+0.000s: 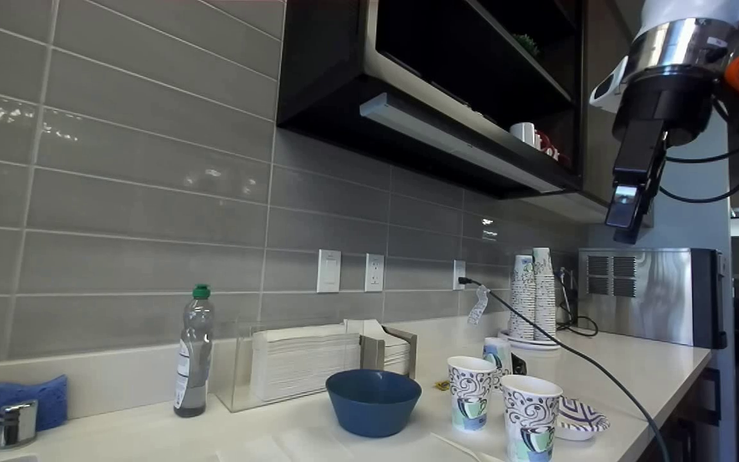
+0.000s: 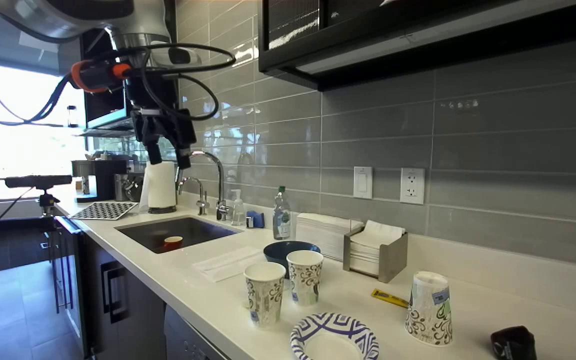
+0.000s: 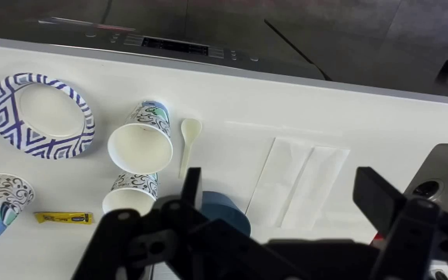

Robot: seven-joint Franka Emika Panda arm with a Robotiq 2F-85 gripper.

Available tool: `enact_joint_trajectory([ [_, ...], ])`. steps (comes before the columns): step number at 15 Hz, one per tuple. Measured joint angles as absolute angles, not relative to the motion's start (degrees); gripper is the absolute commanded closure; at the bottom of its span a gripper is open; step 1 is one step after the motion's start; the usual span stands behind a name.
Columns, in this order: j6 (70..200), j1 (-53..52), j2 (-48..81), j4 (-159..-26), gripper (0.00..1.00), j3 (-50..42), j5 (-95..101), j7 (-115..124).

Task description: Stack up the two paper cups on the left, put the paper cups in the blue bowl and move the blue bowl to the left

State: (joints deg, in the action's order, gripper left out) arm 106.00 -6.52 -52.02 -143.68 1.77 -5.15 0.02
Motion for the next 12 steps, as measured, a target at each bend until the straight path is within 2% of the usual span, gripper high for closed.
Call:
enact_joint_trajectory([
  [6, 109.18, -0.76, -49.29, -144.85, 0.0, -0.55, -3.66, 0.08],
  [12, 112.84, 2.43, -39.99, -146.01, 0.0, -1.71, -0.3, 0.03],
])
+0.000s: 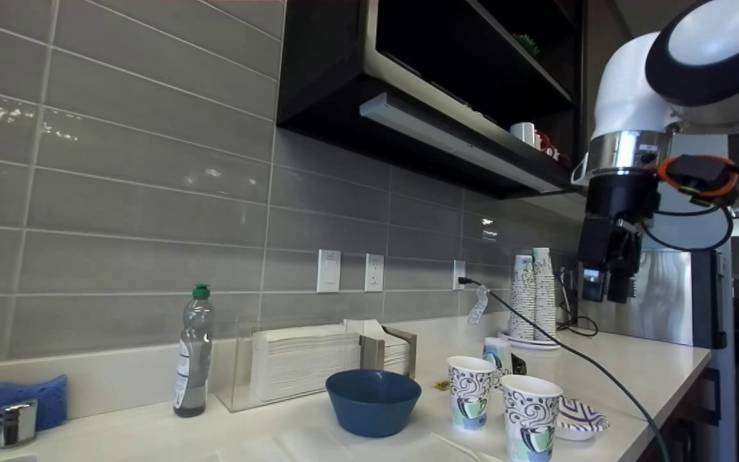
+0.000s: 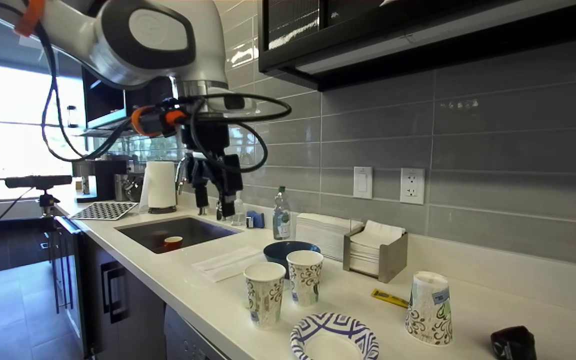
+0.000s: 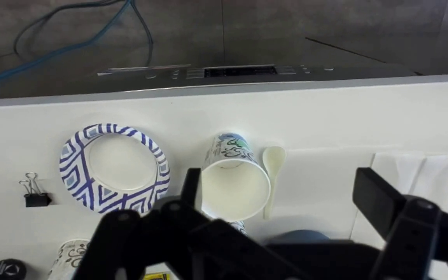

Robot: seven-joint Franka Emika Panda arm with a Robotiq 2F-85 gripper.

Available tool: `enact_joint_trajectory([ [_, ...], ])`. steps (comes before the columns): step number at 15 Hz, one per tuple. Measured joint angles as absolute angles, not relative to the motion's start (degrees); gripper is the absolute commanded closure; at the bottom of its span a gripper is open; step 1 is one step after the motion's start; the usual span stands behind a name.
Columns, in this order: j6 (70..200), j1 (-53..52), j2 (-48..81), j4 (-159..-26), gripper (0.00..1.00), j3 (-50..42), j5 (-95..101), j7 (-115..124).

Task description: Stack up the two paper cups on the left, put the paper cups in the blue bowl and move the blue bowl to the left

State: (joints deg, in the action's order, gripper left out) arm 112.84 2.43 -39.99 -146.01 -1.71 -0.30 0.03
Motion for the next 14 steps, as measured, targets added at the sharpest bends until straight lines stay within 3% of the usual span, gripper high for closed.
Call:
enact_joint_trajectory([
  [14, 130.16, 3.07, -19.87, -146.26, 0.0, -5.67, 1.72, -4.58],
])
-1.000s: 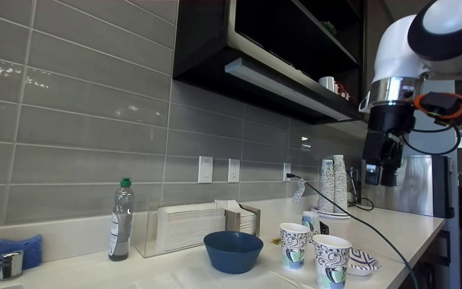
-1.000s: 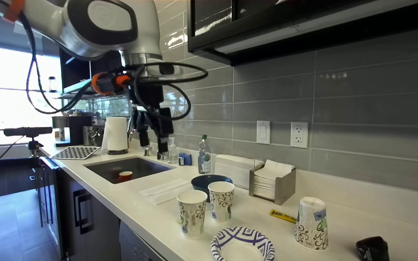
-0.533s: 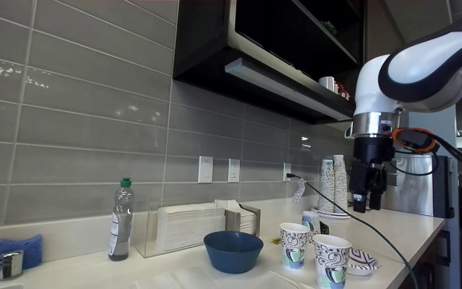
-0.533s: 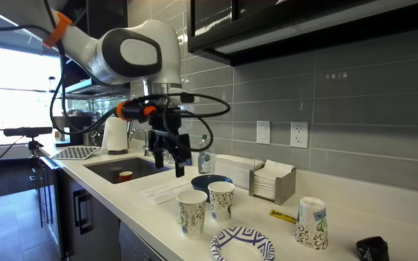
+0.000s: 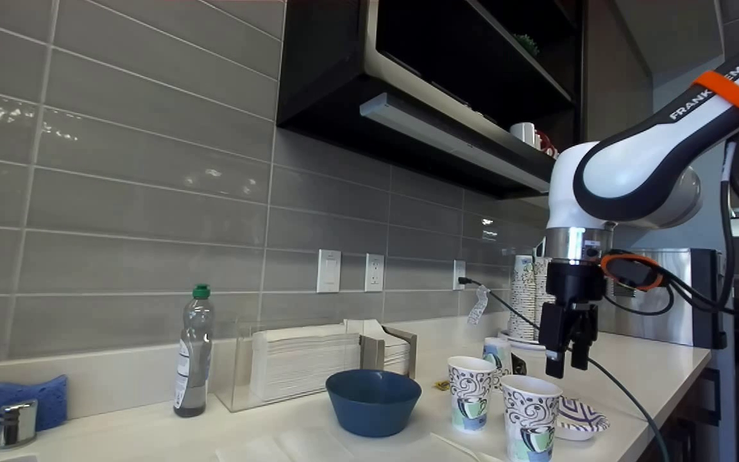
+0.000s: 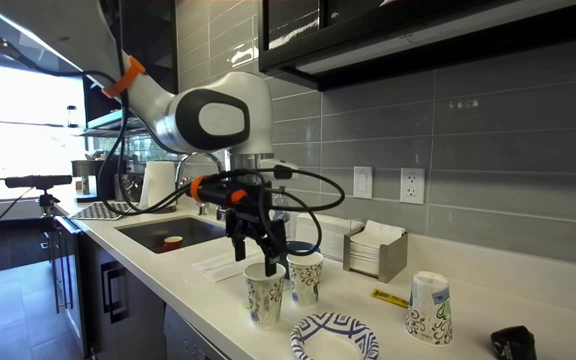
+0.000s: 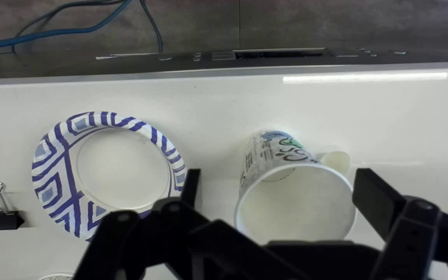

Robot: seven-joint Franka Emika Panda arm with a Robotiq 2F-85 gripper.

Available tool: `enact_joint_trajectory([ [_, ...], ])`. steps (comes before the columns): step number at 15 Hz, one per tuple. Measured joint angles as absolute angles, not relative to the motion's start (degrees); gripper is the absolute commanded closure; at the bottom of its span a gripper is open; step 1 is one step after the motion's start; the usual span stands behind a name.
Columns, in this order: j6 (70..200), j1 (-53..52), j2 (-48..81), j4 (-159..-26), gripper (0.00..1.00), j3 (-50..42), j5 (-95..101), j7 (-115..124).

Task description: Stack up the two paper cups on the left, put the paper cups in the blue bowl and move the blue bowl to the left

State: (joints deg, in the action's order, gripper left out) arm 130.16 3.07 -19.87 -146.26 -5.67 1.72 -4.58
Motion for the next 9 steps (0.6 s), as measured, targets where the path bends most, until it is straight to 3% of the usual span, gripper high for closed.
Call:
enact_joint_trajectory([
  [6, 133.45, 3.61, -13.2, -142.6, 0.02, -7.0, 1.74, -7.49],
  [7, 133.52, 3.64, -12.48, -141.88, 0.27, -7.11, 1.74, -7.8],
  [9, 133.58, 3.65, -11.22, -140.57, 0.32, -7.29, 1.72, -8.33],
])
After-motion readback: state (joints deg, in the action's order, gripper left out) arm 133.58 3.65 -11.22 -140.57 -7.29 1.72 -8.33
